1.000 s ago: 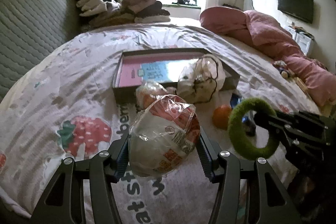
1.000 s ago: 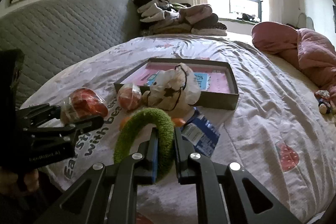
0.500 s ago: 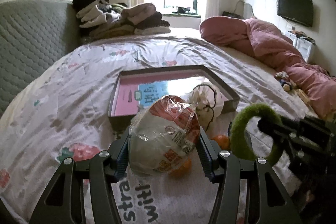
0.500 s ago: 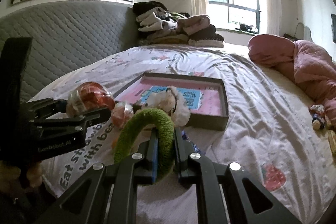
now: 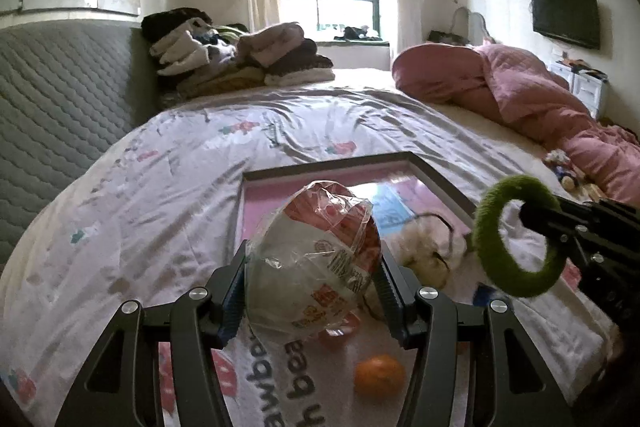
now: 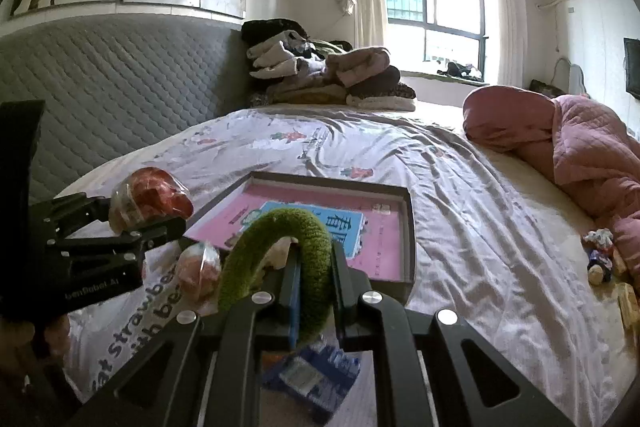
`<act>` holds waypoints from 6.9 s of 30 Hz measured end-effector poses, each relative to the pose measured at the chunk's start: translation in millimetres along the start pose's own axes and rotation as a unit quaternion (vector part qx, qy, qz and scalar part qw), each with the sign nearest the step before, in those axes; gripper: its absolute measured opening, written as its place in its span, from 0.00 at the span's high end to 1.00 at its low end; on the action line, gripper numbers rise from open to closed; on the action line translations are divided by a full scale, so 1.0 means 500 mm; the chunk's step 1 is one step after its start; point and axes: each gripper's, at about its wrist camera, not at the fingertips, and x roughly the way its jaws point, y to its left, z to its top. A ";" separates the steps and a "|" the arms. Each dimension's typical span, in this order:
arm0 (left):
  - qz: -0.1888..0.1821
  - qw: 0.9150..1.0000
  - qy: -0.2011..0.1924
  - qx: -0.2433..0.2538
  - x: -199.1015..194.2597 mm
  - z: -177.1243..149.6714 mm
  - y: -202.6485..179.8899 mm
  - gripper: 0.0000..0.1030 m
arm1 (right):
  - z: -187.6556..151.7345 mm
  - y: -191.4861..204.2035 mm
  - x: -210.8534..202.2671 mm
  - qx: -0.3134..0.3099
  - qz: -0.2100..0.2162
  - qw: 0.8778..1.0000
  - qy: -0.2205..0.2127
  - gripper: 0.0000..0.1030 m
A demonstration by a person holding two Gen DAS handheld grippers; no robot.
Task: Organize objects
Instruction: 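Carry wrapped egg in left tool and green ring in right tool over pink tray, then lower and release wrapped egg with left tool while right tool releases ring in tray, then withdraw both tools from the tray back toward the remaining items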
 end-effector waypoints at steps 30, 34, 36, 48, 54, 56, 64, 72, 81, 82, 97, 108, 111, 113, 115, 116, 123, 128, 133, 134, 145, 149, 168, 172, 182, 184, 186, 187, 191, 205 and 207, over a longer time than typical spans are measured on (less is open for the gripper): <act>0.022 0.998 0.049 -0.020 0.204 0.077 0.098 0.43 | 0.083 -0.103 0.165 0.004 -0.025 1.000 0.018 0.87; 0.020 0.997 0.068 -0.022 0.249 0.068 0.105 0.43 | 0.071 -0.115 0.210 0.010 -0.016 0.999 0.044 0.87; 0.014 0.997 0.078 -0.021 0.271 0.060 0.104 0.43 | 0.066 -0.118 0.232 0.010 -0.009 0.998 0.056 0.87; 0.005 0.992 0.122 -0.014 0.355 0.026 0.094 0.43 | 0.018 -0.114 0.322 -0.001 -0.012 0.992 0.122 0.87; 0.012 0.990 0.138 -0.007 0.368 0.016 0.086 0.43 | 0.001 -0.111 0.341 0.001 -0.014 0.989 0.145 0.87; 0.015 0.990 0.140 -0.004 0.369 0.015 0.084 0.43 | -0.002 -0.111 0.343 0.002 -0.017 0.989 0.148 0.87; 0.025 0.988 0.154 0.007 0.371 0.010 0.077 0.43 | -0.011 -0.123 0.350 0.014 -0.021 0.986 0.166 0.87; 0.018 0.986 0.167 0.001 0.370 0.012 0.080 0.43 | -0.010 -0.125 0.349 0.026 -0.014 0.984 0.175 0.87; 0.014 0.984 0.177 -0.009 0.366 0.015 0.082 0.43 | 0.002 -0.133 0.336 0.036 -0.019 0.985 0.166 0.81; 0.014 0.984 0.177 -0.010 0.365 0.015 0.083 0.43 | 0.002 -0.135 0.335 0.038 -0.019 0.985 0.165 0.80; 0.015 0.988 0.154 -0.013 0.330 0.040 0.078 0.33 | 0.016 -0.139 0.315 0.040 -0.024 0.988 0.150 0.68; 0.016 0.990 0.136 -0.016 0.304 0.056 0.076 0.32 | 0.032 -0.129 0.293 0.034 -0.022 0.991 0.129 0.67; 0.015 0.991 0.129 -0.015 0.291 0.063 0.072 0.32 | 0.036 -0.128 0.288 0.035 -0.018 0.991 0.125 0.67; 0.016 0.992 0.122 -0.014 0.281 0.068 0.070 0.32 | 0.040 -0.126 0.283 0.036 -0.015 0.992 0.121 0.66; 0.018 0.993 0.115 -0.011 0.270 0.074 0.068 0.32 | 0.045 -0.125 0.276 0.036 -0.011 0.993 0.114 0.63; 0.021 0.994 0.110 -0.010 0.263 0.076 0.066 0.32 | 0.047 -0.124 0.272 0.036 -0.009 0.993 0.112 0.61; 0.023 0.996 0.091 -0.011 0.209 0.090 0.061 0.32 | 0.064 -0.116 0.236 0.035 0.000 0.995 0.091 0.59; 0.024 0.997 0.075 -0.009 0.165 0.092 0.050 0.32 | 0.069 -0.106 0.204 0.028 0.005 0.997 0.076 0.59; 0.020 0.997 0.069 -0.007 0.132 0.090 0.037 0.32 | 0.071 -0.099 0.168 0.025 0.013 0.998 0.059 0.56; 0.019 0.998 0.067 -0.007 0.125 0.090 0.035 0.32 | 0.071 -0.099 0.160 0.026 0.015 0.998 0.056 0.56; 0.028 0.999 0.040 -0.013 0.045 0.065 0.023 0.32 | 0.056 -0.087 0.106 0.024 0.040 0.998 0.036 0.50; 0.021 0.999 0.044 -0.007 0.031 0.037 0.009 0.32 | 0.044 -0.081 0.083 0.019 0.049 0.998 0.029 0.45; 0.019 0.997 0.074 -0.003 0.017 -0.039 -0.017 0.32 | -0.020 -0.074 0.036 0.007 0.056 0.997 0.043 0.38; 0.017 0.997 0.079 0.001 0.014 -0.050 -0.022 0.32 | -0.038 -0.075 0.028 0.006 0.052 0.997 0.051 0.38; 0.015 0.995 0.098 0.001 0.012 -0.079 -0.033 0.32 | -0.071 -0.066 0.015 -0.009 0.047 0.996 0.069 0.38; 0.016 0.994 0.104 -0.001 0.012 -0.085 -0.032 0.32 | -0.075 -0.067 0.010 -0.011 0.047 0.996 0.069 0.38; 0.014 0.994 0.109 -0.002 0.012 -0.093 -0.032 0.32 | -0.081 -0.066 0.006 -0.014 0.047 0.996 0.071 0.38; 0.013 0.994 0.111 -0.002 0.011 -0.096 -0.033 0.32 | -0.083 -0.066 0.006 -0.015 0.046 0.996 0.072 0.38; 0.013 0.993 0.116 0.003 0.008 -0.104 -0.038 0.32 | -0.096 -0.060 0.007 -0.026 0.048 0.995 0.085 0.38; 0.009 0.991 0.135 0.007 0.000 -0.131 -0.042 0.32 | -0.129 -0.046 0.010 -0.049 0.052 0.991 0.113 0.38; 0.009 0.990 0.138 0.007 0.000 -0.134 -0.044 0.32 | -0.132 -0.045 0.010 -0.051 0.051 0.991 0.115 0.38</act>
